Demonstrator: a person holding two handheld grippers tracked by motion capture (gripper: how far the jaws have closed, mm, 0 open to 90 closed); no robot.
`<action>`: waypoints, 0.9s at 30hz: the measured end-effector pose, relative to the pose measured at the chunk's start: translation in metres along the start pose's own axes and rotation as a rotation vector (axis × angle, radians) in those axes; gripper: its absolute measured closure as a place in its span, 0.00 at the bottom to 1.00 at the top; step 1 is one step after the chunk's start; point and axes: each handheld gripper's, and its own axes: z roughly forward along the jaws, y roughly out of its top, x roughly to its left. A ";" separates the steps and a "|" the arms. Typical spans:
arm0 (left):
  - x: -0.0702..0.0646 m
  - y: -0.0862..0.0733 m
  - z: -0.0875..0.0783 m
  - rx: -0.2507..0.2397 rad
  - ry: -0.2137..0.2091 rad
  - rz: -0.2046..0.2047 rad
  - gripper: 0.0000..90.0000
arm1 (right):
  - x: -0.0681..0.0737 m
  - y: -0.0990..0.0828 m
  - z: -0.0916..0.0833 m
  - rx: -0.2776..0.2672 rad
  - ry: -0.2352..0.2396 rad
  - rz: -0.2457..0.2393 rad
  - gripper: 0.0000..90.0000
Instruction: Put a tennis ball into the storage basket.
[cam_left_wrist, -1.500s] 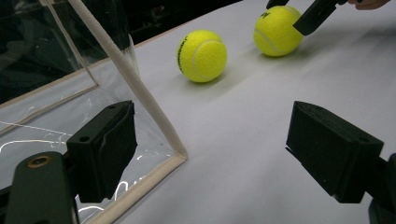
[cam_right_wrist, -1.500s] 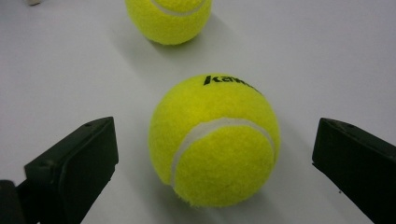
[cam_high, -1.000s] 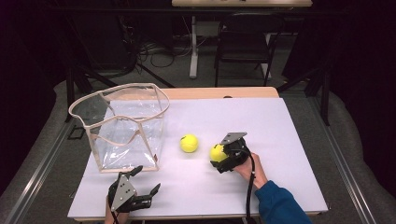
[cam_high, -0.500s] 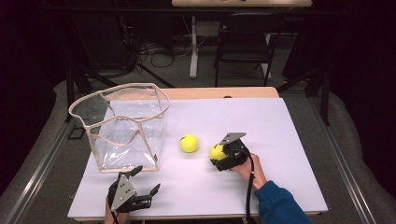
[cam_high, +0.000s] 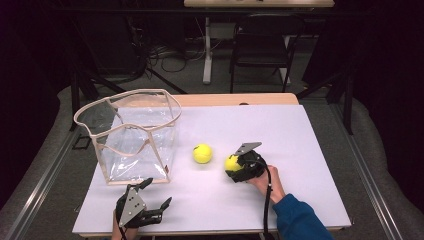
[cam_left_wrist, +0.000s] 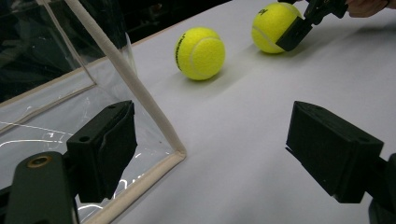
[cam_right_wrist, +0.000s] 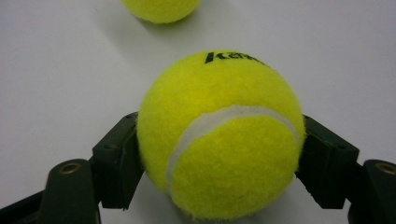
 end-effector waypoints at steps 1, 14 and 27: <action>0.000 0.000 0.000 0.000 0.001 0.000 0.18 | 0.000 0.000 0.000 0.000 0.000 -0.003 0.28; -0.001 0.000 0.000 0.001 0.000 0.000 0.18 | 0.002 0.001 -0.003 -0.011 -0.009 -0.022 0.28; -0.001 -0.001 0.000 0.004 -0.003 -0.001 0.18 | 0.005 0.003 -0.008 -0.011 -0.014 -0.045 0.28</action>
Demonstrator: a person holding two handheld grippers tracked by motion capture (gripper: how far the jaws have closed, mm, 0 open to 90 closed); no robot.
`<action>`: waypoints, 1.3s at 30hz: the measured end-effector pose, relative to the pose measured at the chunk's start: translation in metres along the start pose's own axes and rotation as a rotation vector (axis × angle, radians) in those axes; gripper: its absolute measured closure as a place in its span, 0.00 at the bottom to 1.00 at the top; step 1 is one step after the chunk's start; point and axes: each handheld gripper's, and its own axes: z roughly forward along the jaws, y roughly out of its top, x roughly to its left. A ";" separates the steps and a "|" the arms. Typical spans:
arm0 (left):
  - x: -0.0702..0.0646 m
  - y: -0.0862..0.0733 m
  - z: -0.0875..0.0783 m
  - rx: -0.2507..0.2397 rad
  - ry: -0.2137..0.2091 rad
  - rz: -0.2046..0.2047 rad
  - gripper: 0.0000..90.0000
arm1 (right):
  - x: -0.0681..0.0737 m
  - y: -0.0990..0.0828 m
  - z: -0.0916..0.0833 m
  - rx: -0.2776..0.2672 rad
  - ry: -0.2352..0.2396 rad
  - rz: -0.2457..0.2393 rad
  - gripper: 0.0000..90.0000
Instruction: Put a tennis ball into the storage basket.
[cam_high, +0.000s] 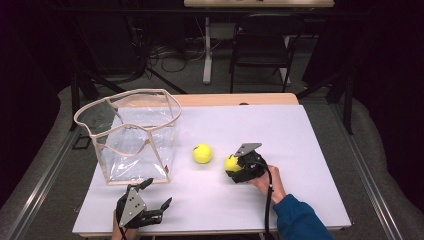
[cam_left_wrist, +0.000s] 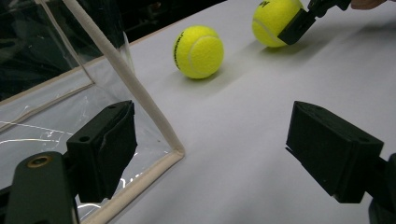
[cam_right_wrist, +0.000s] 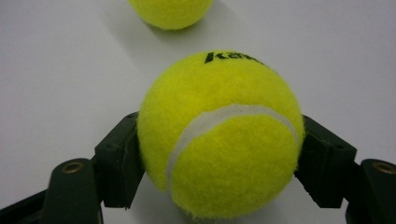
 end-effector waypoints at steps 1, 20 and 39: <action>0.000 0.000 0.000 0.000 0.000 0.000 0.18 | 0.000 0.000 -0.001 -0.005 0.000 -0.001 0.28; 0.000 0.000 0.001 -0.002 0.000 -0.004 0.18 | 0.003 0.003 -0.007 -0.003 -0.004 -0.011 0.29; 0.000 0.000 0.000 -0.002 0.003 0.002 0.18 | 0.003 0.008 -0.014 -0.014 -0.002 -0.010 0.29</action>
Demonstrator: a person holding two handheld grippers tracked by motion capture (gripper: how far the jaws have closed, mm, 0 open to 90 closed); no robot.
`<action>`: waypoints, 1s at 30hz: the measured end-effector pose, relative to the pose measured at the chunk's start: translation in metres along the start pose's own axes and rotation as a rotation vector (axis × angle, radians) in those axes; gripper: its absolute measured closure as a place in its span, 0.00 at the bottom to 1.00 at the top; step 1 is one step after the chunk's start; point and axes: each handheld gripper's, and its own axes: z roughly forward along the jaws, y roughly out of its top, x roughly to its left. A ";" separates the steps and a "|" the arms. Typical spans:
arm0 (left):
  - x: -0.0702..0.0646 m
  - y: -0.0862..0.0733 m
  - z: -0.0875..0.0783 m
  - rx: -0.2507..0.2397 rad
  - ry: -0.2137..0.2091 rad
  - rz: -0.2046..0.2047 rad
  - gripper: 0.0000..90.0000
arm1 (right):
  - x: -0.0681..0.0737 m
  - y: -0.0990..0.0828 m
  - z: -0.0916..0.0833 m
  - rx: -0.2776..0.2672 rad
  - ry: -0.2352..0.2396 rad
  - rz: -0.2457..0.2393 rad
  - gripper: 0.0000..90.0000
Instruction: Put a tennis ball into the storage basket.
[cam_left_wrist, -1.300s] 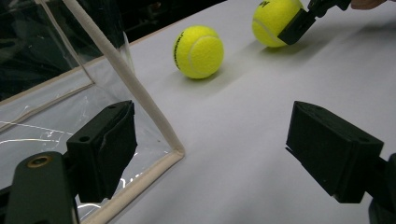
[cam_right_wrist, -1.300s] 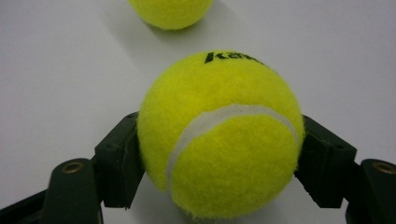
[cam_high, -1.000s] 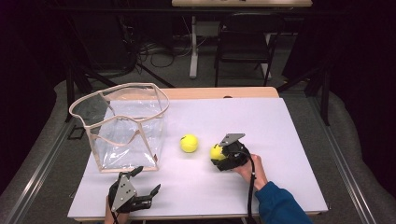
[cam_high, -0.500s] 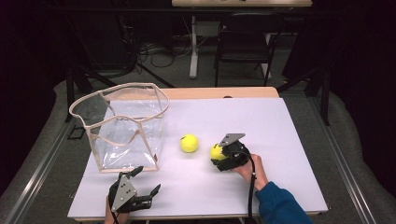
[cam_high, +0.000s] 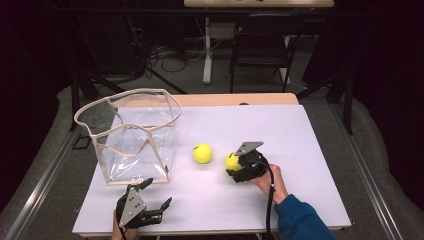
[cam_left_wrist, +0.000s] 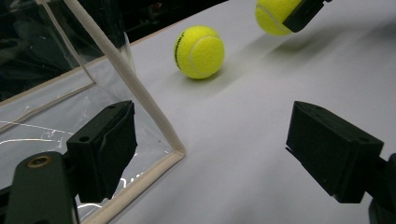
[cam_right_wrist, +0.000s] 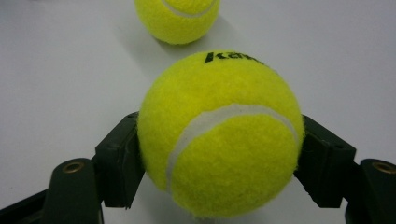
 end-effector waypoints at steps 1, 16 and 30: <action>0.000 0.000 0.000 -0.001 0.000 -0.001 0.18 | 0.000 0.000 0.000 0.000 0.000 0.000 0.29; -0.001 0.000 0.000 -0.001 -0.002 -0.002 0.18 | 0.001 0.003 -0.008 -0.013 -0.003 -0.002 0.29; 0.000 0.000 0.001 -0.002 -0.004 0.000 0.18 | 0.003 0.007 -0.014 -0.023 -0.002 -0.007 0.29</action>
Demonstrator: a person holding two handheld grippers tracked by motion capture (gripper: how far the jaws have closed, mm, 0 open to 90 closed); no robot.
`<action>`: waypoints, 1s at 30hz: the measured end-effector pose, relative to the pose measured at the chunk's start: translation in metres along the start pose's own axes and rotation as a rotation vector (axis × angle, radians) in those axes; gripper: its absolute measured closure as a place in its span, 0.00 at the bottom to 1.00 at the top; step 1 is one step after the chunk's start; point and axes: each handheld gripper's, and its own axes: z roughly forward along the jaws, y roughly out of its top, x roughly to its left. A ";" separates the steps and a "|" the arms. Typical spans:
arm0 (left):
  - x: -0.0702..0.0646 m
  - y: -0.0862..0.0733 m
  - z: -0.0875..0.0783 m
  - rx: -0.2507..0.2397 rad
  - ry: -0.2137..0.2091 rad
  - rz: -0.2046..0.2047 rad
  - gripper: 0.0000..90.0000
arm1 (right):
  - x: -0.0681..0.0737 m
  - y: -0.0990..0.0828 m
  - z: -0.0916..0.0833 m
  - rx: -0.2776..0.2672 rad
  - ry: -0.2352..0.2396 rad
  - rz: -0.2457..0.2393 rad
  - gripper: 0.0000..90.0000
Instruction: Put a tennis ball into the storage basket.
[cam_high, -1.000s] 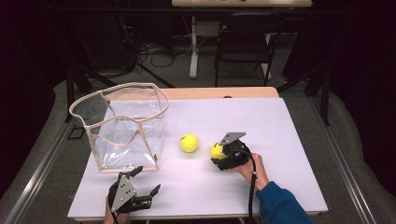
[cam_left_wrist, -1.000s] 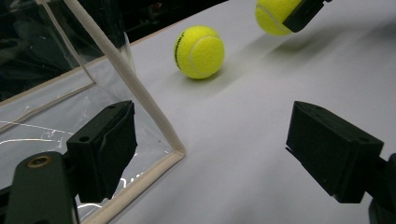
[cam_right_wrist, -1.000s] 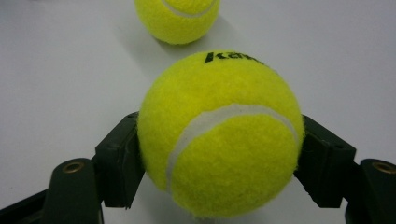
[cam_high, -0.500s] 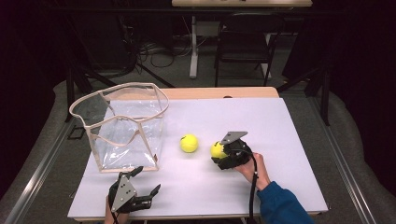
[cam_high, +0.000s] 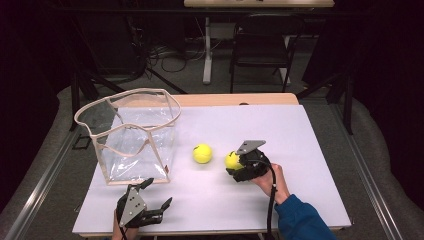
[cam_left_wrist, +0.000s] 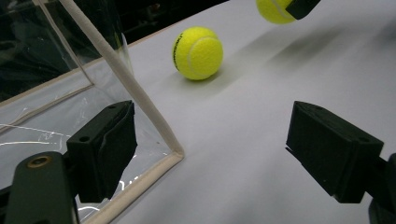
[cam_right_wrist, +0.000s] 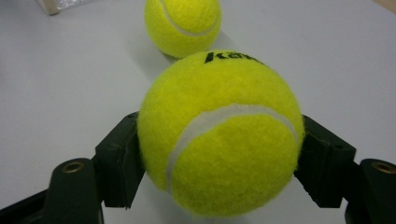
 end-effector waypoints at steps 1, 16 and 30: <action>0.000 0.000 0.000 -0.001 -0.002 -0.002 0.18 | 0.000 0.000 0.000 0.000 0.000 0.000 0.29; 0.000 0.000 0.000 0.000 0.001 -0.001 0.18 | 0.000 0.007 -0.010 -0.010 0.003 -0.002 0.29; 0.000 0.000 0.000 0.001 -0.002 0.001 0.18 | 0.000 0.016 -0.015 -0.014 0.017 -0.009 0.29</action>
